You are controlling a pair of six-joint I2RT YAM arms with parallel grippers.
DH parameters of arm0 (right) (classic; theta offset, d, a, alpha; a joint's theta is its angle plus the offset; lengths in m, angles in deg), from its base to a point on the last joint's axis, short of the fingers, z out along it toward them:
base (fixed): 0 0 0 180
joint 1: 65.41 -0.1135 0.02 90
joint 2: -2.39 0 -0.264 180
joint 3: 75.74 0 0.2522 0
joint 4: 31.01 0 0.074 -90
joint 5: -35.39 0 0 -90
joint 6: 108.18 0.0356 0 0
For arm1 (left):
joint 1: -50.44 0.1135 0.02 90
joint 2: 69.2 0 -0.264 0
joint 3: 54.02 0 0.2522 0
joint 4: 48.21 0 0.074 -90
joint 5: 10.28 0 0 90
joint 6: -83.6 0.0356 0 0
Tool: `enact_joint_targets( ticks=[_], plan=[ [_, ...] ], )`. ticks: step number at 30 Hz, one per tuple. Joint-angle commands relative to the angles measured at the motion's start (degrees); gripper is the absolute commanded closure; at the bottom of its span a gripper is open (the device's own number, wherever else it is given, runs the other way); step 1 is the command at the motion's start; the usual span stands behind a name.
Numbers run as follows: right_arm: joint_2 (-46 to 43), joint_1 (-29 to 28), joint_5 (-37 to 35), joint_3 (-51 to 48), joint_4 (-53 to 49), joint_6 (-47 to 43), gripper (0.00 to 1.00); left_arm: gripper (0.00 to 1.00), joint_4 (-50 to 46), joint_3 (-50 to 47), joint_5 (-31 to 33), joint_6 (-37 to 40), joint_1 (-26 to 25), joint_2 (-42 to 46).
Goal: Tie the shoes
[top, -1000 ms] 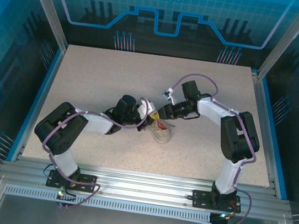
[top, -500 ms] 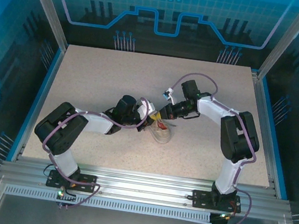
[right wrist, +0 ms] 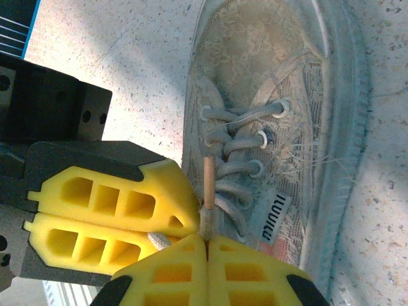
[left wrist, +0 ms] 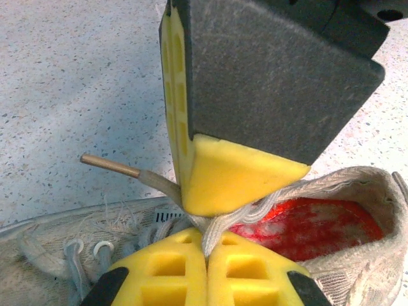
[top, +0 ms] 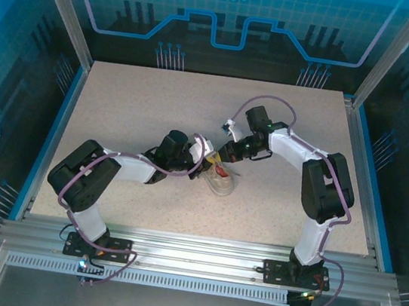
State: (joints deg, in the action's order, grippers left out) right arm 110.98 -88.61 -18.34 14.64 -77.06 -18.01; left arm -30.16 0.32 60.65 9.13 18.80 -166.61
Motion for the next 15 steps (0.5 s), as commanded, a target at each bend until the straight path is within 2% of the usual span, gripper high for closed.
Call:
enact_joint_targets(
  ticks=[1,6,10,15],
  plan=[
    [-1.83,1.32,-1.12,0.90,3.42,1.69,1.00,1.00,-2.53,0.77,-0.17,0.27,-0.85,0.51],
    [-2.80,3.25,3.45,-1.63,8.12,5.16,1.00,1.00,-3.78,1.06,0.96,-1.28,-0.88,0.37],
    [-2.69,3.20,3.57,-2.06,7.30,4.47,0.91,1.00,-3.69,1.16,1.05,-1.36,-0.88,0.07],
    [-3.23,3.17,2.86,-2.92,7.23,4.49,0.74,1.00,-3.60,1.51,0.86,-1.44,-0.85,-0.34]
  ],
)
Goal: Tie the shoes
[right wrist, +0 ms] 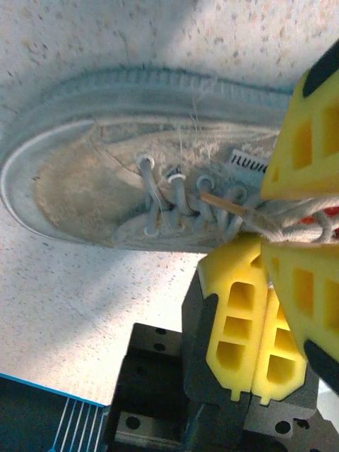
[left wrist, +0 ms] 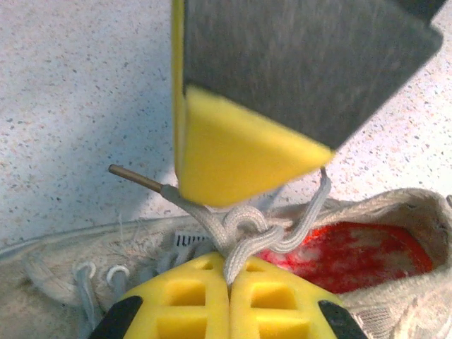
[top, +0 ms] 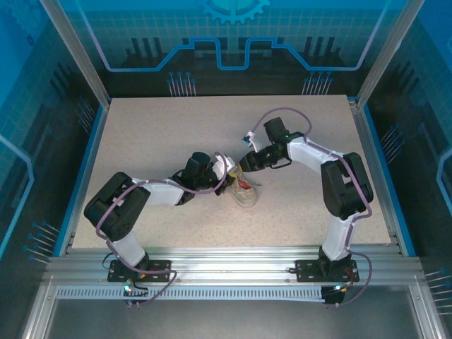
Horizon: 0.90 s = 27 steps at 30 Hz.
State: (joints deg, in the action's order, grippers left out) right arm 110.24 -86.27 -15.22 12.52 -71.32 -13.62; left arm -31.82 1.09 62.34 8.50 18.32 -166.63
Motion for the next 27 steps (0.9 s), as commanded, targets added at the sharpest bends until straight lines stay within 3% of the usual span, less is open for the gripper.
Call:
enact_joint_targets(
  ticks=[1,27],
  plan=[
    [-2.69,0.83,-0.31,-0.93,1.50,0.15,0.72,1.00,-1.89,0.69,-0.92,-0.81,-0.35,-0.37],
    [-0.02,-1.53,-1.30,-0.76,-3.77,-3.02,0.70,1.00,-1.32,0.99,-0.80,-0.69,-0.38,-0.21]
  ],
)
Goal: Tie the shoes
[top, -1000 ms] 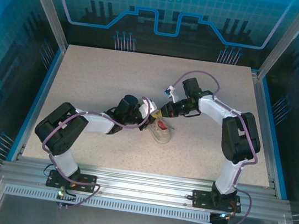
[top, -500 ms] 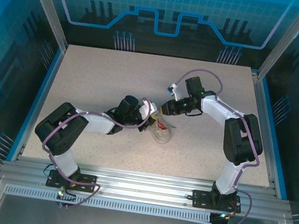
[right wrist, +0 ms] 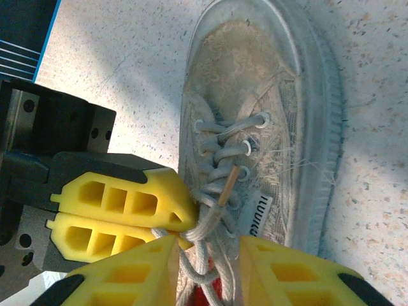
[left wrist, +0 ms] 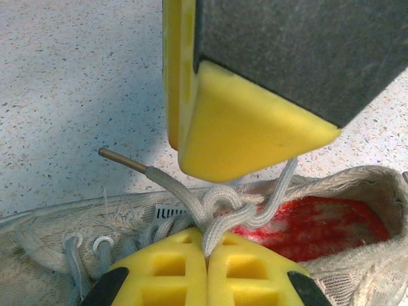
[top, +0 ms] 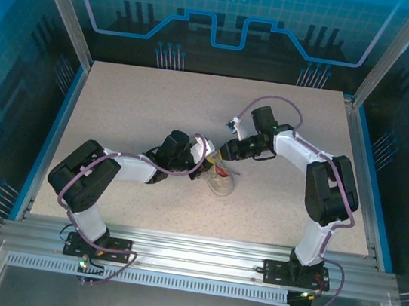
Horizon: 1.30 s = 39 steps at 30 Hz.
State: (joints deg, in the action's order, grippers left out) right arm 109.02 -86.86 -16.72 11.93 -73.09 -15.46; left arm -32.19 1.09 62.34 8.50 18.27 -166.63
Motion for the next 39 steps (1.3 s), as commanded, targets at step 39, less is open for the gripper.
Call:
enact_joint_targets(
  ticks=[39],
  plan=[
    [-1.35,-2.54,-7.54,2.55,-1.12,-0.16,1.00,1.00,0.19,-1.79,0.95,-1.35,-1.97,1.09]
  ],
)
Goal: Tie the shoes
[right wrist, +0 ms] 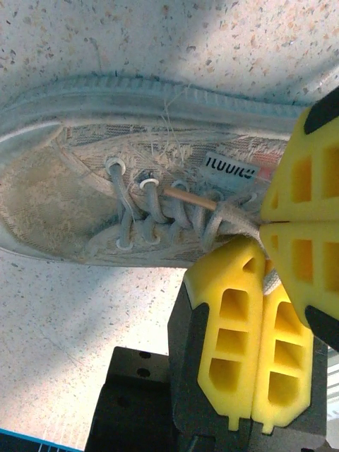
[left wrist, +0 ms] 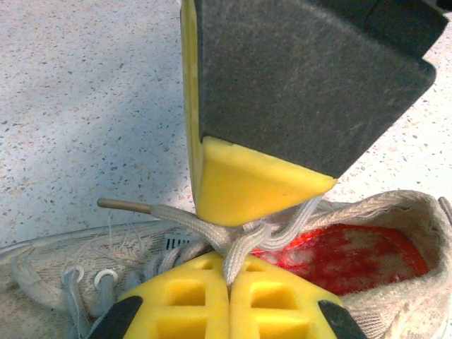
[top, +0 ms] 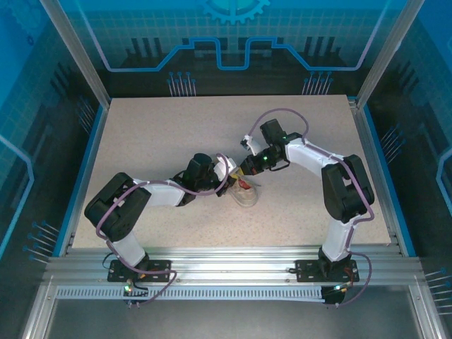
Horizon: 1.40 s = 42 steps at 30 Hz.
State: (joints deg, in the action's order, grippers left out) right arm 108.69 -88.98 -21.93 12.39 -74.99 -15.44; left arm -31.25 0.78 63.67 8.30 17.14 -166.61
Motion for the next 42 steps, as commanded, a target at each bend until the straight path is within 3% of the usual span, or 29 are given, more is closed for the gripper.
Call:
enact_joint_targets(
  ticks=[1,12,16,19,21,28,34,42],
  plan=[
    [-1.02,-0.42,-2.67,2.23,0.69,-0.34,1.00,1.00,-0.82,-1.53,-0.32,-1.14,-0.91,1.20],
    [0.83,-0.97,-4.12,5.87,-0.63,-0.61,1.00,0.99,-0.90,-2.54,1.65,-1.48,-2.24,1.82],
    [1.15,-1.12,-3.86,5.70,-1.40,-1.05,1.00,0.65,1.15,-4.55,3.43,-3.02,-2.09,5.19],
    [1.50,-1.06,-3.47,5.57,-1.76,-1.23,1.00,0.52,0.66,-5.99,3.30,-4.41,-1.12,9.27],
    [1.87,-1.06,-3.01,5.61,-2.03,-1.25,1.00,0.49,-0.75,-6.70,2.71,-5.09,-0.03,12.04],
    [0.83,-0.70,-2.11,4.70,-1.09,0.39,1.00,0.48,-5.10,-9.12,-1.18,-6.57,3.73,17.78],
    [-0.65,-0.42,-0.64,2.84,-1.16,1.82,0.77,0.57,-2.54,-12.74,-1.32,-10.46,3.18,15.48],
    [-0.13,-0.95,0.13,-0.57,-0.72,2.49,0.74,0.58,4.75,-14.23,-0.03,-12.23,0.79,9.09]
  ],
)
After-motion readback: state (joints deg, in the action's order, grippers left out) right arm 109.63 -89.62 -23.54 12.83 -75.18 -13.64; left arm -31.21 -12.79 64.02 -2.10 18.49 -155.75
